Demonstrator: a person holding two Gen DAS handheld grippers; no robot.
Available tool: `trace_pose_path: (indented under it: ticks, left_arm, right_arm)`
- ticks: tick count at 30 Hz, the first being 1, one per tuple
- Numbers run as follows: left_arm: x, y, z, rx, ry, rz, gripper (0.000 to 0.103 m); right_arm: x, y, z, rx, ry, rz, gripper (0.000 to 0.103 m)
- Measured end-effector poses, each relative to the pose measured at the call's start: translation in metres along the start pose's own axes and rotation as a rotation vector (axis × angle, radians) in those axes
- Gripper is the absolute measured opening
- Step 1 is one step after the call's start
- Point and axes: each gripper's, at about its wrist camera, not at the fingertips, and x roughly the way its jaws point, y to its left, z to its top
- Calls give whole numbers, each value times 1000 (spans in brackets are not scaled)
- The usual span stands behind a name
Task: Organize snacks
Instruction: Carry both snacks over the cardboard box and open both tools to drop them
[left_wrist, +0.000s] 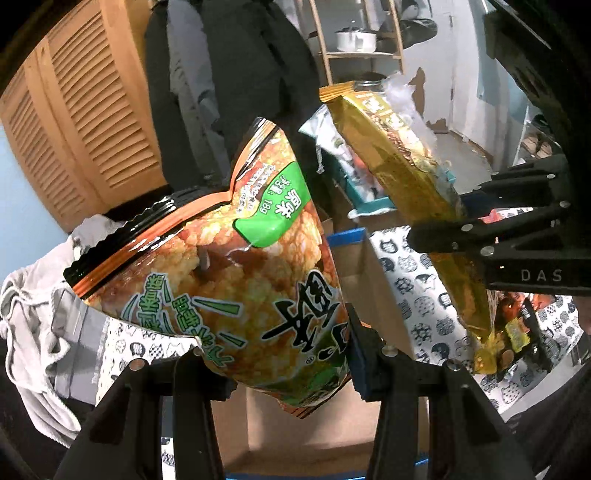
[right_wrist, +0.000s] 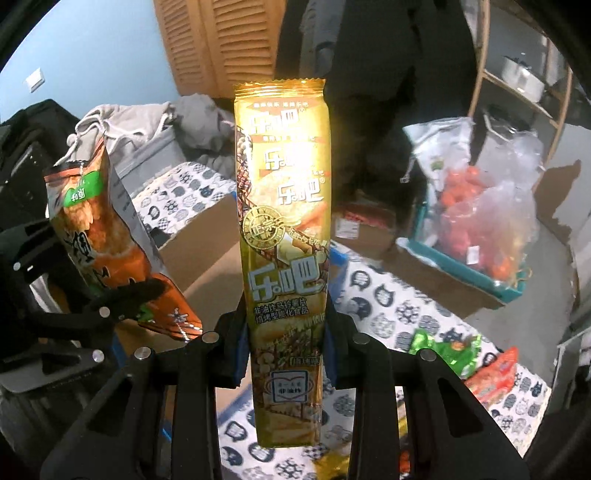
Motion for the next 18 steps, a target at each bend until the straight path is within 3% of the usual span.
trace_pose_path:
  ticks: [18]
  left_arm:
    - [39,24,-31,-2,135,65,49]
  right_arm:
    - [62,38,8,43,146,79,31]
